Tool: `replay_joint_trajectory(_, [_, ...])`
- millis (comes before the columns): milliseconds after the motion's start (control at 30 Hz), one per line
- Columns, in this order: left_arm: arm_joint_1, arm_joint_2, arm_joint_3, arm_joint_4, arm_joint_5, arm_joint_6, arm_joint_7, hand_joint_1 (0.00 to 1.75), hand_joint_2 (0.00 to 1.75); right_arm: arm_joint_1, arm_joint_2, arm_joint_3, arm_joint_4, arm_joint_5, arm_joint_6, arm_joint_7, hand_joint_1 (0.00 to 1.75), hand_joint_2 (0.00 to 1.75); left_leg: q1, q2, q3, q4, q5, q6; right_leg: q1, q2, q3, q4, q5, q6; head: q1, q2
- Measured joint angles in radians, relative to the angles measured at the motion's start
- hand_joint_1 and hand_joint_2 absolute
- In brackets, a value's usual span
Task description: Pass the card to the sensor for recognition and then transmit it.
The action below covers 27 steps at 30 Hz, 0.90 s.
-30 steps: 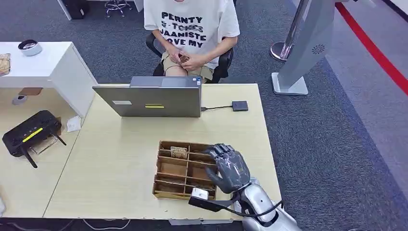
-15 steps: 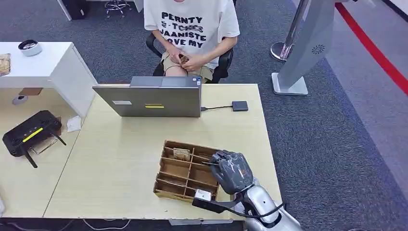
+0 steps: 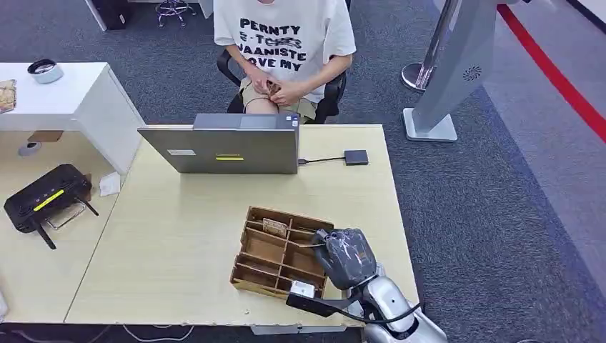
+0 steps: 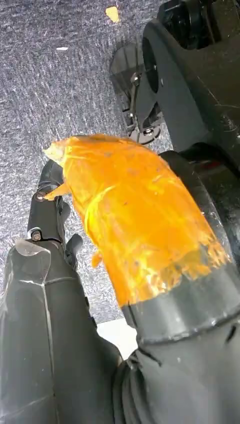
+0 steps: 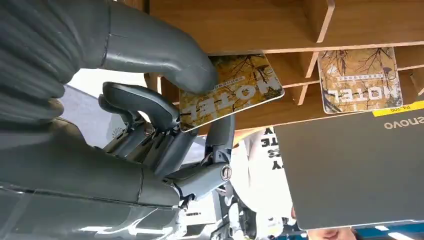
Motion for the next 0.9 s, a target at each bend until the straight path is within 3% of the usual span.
replay_joint_trajectory(267, [0.0, 0.0, 0.0, 0.0, -0.004, 0.001, 0.0, 0.0, 0.0, 0.0, 0.0, -0.003, 0.0, 0.002, -0.002, 0.0, 1.75, 1.75, 0.0, 0.0, 0.0, 0.0, 0.0, 0.0, 0.0, 0.0, 0.0, 0.0, 0.0, 0.0, 0.0, 0.0])
replay_joint_trajectory(367, [0.0, 0.0, 0.0, 0.0, -0.004, 0.002, 0.0, 0.0, 0.0, 0.007, 0.0, -0.01, -0.006, 0.003, -0.047, -0.01, 1.75, 1.75, 0.0, 0.0, 0.0, 0.0, 0.0, 0.0, 0.0, 0.0, 0.0, 0.0, 0.0, 0.0, 0.0, 0.0])
replay_joint_trajectory(500, [0.001, 0.0, 0.002, 0.0, -0.007, 0.009, 0.0, 0.0, 0.0, 0.047, 0.014, -0.063, -0.093, 0.021, -0.255, -0.081, 1.75, 1.75, 0.0, 0.0, 0.0, 0.0, 0.0, 0.0, 0.0, 0.0, 0.0, 0.0, 0.0, 0.0, 0.0, 0.0])
replay_joint_trajectory(700, [0.003, 0.0, 0.009, 0.0, -0.024, 0.015, 0.002, 0.0, 0.0, 0.149, 0.118, -0.232, -0.34, 0.081, -0.27, -0.302, 1.75, 1.75, 0.001, 0.0, -0.001, 0.0, 0.0, 0.0, 0.001, 0.0, -0.001, 0.0, -0.001, 0.0, 0.0, 0.0])
replay_joint_trajectory(833, [0.002, -0.001, 0.009, 0.0, -0.028, 0.015, 0.002, 0.0, 0.0, 0.187, 0.167, -0.312, -0.436, 0.086, -0.27, -0.353, 1.75, 1.75, 0.001, 0.0, -0.001, 0.0, 0.0, 0.0, 0.002, 0.0, 0.0, 0.0, -0.001, 0.0, 0.0, 0.0])
replay_joint_trajectory(900, [0.002, -0.001, 0.01, 0.0, -0.032, 0.015, 0.002, 0.0, 0.0, 0.205, 0.194, -0.343, -0.466, 0.081, -0.27, -0.411, 1.75, 1.75, 0.001, 0.0, -0.001, 0.0, 0.0, 0.0, 0.001, 0.0, 0.0, 0.0, 0.0, 0.0, 0.0, 0.0])
